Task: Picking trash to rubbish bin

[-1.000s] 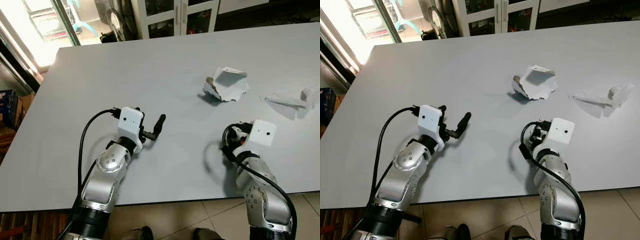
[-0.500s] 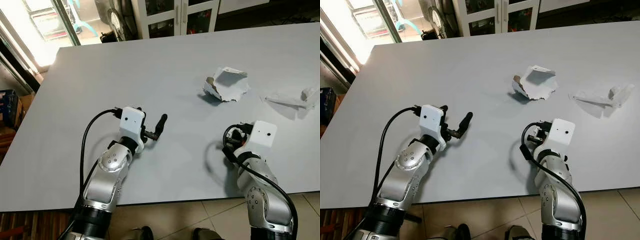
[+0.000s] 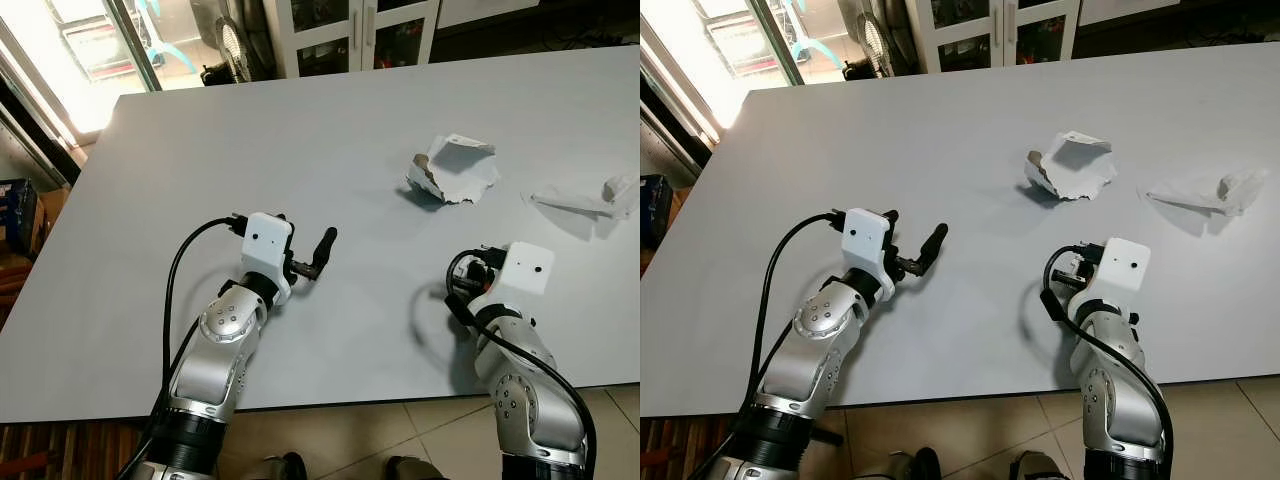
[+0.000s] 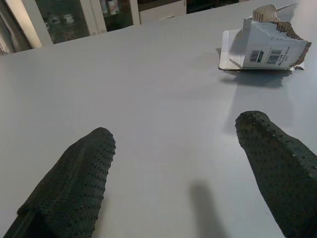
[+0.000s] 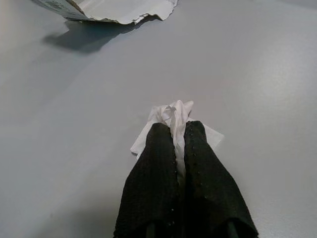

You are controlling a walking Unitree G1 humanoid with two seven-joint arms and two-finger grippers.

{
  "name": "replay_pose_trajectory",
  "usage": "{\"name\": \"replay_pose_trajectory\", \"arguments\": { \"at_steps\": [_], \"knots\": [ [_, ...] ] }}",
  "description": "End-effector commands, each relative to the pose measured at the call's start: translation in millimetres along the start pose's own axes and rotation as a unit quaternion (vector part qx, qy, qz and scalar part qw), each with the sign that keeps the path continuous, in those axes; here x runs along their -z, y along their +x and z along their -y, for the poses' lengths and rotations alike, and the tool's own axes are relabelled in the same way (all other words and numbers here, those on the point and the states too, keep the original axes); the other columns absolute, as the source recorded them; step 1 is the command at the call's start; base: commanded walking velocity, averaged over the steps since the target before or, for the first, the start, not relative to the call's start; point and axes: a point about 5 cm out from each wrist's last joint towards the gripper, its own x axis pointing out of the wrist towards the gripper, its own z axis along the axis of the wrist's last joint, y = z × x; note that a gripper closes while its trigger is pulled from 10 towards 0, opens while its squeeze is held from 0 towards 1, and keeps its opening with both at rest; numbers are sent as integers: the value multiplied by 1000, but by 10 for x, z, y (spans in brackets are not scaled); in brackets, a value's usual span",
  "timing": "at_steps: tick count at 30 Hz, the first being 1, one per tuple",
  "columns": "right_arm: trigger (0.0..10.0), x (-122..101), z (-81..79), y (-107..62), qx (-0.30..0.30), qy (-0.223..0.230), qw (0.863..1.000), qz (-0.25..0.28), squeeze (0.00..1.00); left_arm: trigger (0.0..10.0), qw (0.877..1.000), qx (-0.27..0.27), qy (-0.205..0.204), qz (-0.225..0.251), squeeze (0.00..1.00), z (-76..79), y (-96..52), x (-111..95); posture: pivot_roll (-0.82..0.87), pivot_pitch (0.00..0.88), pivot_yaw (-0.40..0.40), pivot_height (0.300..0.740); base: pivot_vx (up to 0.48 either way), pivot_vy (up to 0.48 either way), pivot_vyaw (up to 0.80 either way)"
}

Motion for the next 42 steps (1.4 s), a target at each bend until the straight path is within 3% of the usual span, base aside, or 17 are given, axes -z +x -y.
{"name": "replay_pose_trajectory", "arguments": {
  "at_steps": [1,7,12,18,28,29,30,31,32,35,36,37,42],
  "knots": [
    [0,148,114,-23,28,-9,999,-33,0,10000,1000,-6,-7,-3,0,-19,6,1,-117,134,109,740,0,0,0],
    [0,-6,262,-93,65,-56,996,26,0,10000,1000,-6,-18,-3,0,-17,8,-3,-125,134,112,740,0,0,0],
    [0,-174,284,-131,75,-91,990,76,0,10000,1000,1,-20,-1,0,8,20,-5,-134,131,115,740,0,0,0],
    [0,-425,199,-215,69,-136,976,154,0,10000,999,18,-42,3,0,58,45,-19,-156,130,117,740,0,0,0],
    [0,-593,97,-269,49,-168,966,190,0,10000,998,37,-57,6,0,148,83,-73,-173,125,107,740,0,0,0],
    [275,-589,97,-265,48,-166,967,189,0,10000,998,37,-54,3,0,157,95,-60,-173,125,107,740,0,0,0],
    [1373,-583,95,-267,45,-163,967,190,0,10000,998,37,-50,1,0,167,108,-49,-178,122,107,740,0,0,0],
    [1373,-583,95,-267,45,-163,967,190,0,10000,998,37,-50,1,0,167,108,-49,-178,122,107,740,0,0,0],
    [6431,-584,92,-266,43,-164,967,190,0,10000,998,36,-49,2,0,172,118,-55,-178,122,107,740,0,0,0],
    [8078,-574,90,-265,40,-165,967,188,0,10000,998,37,-51,3,0,185,131,-67,-182,123,104,740,0,0,0],
    [8078,-569,92,-267,40,-166,968,187,0,10000,998,38,-52,4,0,190,129,-67,-184,124,100,740,0,0,0],
    [10000,-562,90,-268,38,-163,969,184,0,10000,997,38,-60,4,0,198,123,-63,-184,125,100,740,0,0,0],
    [10000,-546,78,-257,34,-162,970,179,0,10000,997,45,-63,2,0,212,118,-57,-183,122,98,740,0,0,0]
  ]
}}
